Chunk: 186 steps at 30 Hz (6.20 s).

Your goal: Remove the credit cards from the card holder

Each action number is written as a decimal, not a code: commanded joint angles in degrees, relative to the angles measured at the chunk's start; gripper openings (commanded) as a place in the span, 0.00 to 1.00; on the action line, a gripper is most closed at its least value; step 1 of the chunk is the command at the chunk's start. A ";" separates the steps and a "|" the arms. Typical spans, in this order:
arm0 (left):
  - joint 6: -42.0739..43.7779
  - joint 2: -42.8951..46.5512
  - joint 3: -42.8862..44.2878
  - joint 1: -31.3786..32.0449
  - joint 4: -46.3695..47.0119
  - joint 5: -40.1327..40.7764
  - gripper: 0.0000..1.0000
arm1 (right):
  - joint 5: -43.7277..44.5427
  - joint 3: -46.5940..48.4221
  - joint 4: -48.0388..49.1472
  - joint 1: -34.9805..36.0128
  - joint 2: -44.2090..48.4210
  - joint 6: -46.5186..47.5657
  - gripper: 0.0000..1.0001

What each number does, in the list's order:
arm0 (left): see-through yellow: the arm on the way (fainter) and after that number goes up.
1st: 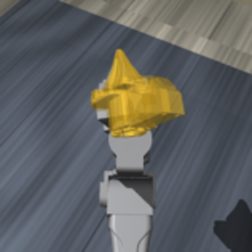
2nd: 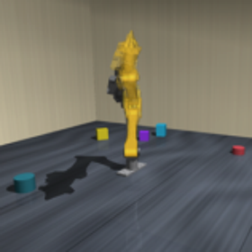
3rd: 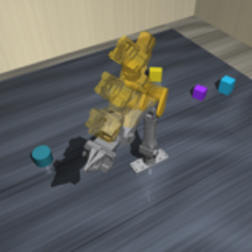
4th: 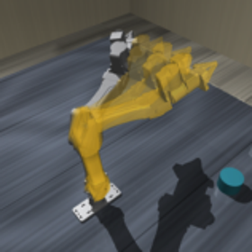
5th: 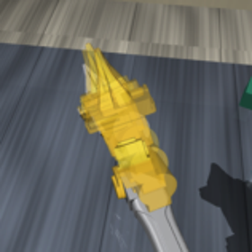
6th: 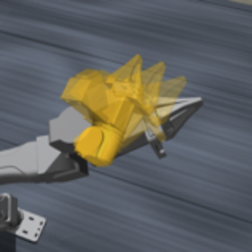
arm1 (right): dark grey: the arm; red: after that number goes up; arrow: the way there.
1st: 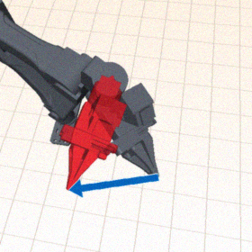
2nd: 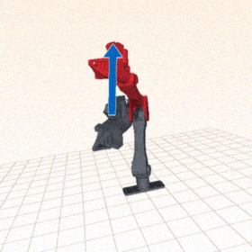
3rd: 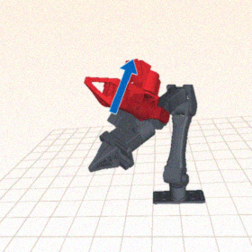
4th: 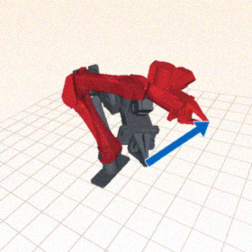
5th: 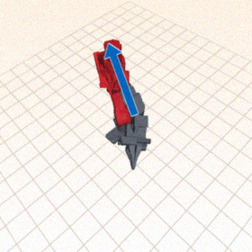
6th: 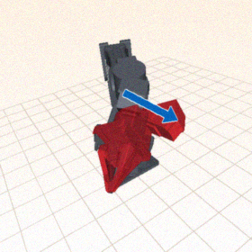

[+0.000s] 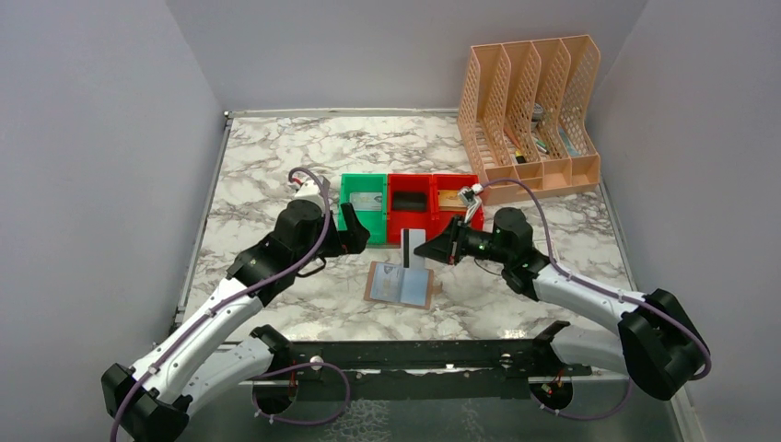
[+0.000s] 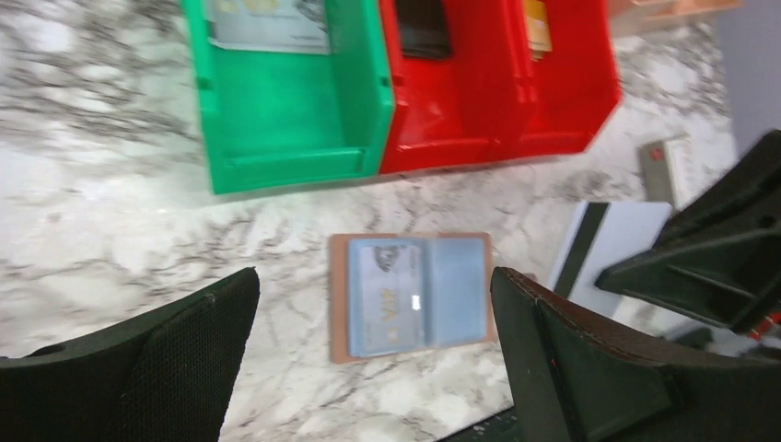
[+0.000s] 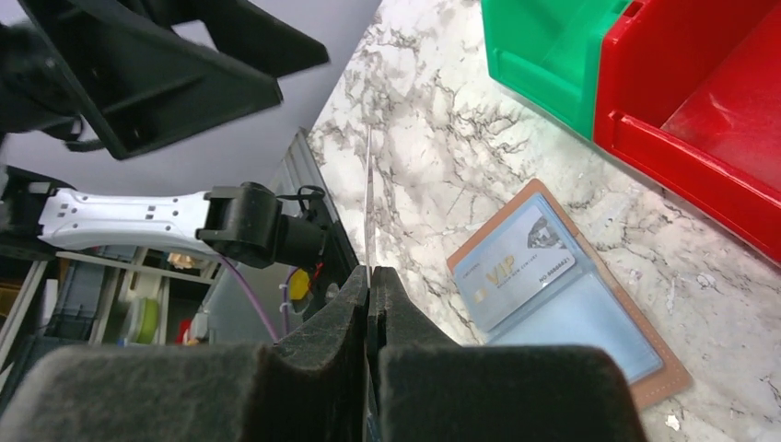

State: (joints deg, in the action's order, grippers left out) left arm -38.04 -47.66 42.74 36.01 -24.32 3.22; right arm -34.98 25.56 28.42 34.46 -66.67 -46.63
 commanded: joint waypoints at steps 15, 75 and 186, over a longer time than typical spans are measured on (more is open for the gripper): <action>13.74 -3.65 4.48 -18.16 -11.72 18.98 0.99 | 19.19 26.35 -28.53 7.32 -11.52 27.35 0.01; 9.54 7.50 3.80 -20.54 -12.55 31.62 0.99 | 50.02 76.40 -42.97 18.01 -65.27 92.89 0.03; 2.59 -9.02 -6.69 -5.35 3.66 -18.52 0.83 | 20.81 8.35 -14.76 17.05 -22.74 -8.29 0.30</action>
State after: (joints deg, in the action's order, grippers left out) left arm -34.20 -54.41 36.29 26.48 -23.51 -16.27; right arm -15.27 32.45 13.89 51.53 -88.71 -54.30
